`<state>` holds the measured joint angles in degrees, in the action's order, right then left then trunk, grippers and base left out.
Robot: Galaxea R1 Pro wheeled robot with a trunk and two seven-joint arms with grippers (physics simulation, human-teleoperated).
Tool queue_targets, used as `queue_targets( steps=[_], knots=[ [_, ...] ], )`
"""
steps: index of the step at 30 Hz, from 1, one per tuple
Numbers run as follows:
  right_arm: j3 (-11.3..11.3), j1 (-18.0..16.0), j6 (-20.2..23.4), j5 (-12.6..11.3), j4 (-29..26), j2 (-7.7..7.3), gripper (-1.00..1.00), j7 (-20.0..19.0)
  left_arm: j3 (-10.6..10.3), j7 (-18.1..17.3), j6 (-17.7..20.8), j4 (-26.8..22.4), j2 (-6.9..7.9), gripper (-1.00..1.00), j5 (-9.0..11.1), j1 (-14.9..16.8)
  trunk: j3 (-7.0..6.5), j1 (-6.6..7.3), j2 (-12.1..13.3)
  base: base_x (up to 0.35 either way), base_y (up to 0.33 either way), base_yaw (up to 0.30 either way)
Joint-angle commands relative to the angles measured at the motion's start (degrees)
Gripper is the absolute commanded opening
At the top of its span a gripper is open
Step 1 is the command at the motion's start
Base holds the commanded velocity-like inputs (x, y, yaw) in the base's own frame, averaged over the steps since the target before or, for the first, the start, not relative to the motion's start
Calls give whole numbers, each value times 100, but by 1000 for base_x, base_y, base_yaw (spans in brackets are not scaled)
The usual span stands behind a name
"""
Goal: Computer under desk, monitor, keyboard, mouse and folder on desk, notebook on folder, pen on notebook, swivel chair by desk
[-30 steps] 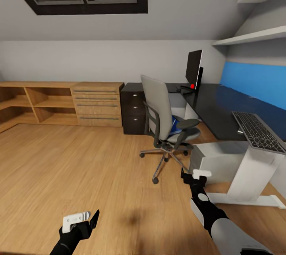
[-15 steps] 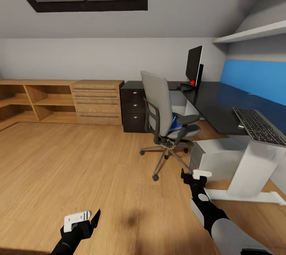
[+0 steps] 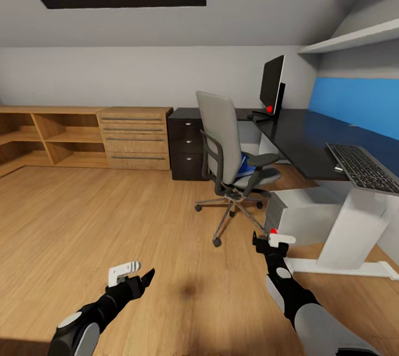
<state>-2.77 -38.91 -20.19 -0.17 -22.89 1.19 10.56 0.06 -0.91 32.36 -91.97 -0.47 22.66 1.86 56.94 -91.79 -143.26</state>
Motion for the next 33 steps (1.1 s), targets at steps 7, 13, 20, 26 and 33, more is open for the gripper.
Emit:
queue_targets(
  steps=[7, 13, 20, 26, 33],
  knots=[
    [-1, -23, 125, -8, -27, 37, 100, 16, 34, -67, 100, 254, 41, 100, 190, 57, 50, -4, -5, 0, 0, 0],
    [-21, -676, 1093, -47, -29, 25, 100, 9, 386, -92, 104, 259, 83, 100, 214, 60, 50, -4, -5, 0, 0, 0],
    [-37, -850, 1169, -59, 107, 41, 100, 8, 464, -102, 99, 286, 273, 100, 223, 65, 50, -4, -5, 0, 0, 0],
    [-38, -855, 1159, -52, 104, 40, 100, 6, 468, -85, 95, 296, 283, 100, 188, 62, 50, -4, -5, 0, 0, 0],
    [-36, -847, 1037, -9, 59, 43, 100, 26, 468, -67, 87, 302, 285, 100, 173, 68, 50, -4, -5, 0, 0, 0]
  ],
)
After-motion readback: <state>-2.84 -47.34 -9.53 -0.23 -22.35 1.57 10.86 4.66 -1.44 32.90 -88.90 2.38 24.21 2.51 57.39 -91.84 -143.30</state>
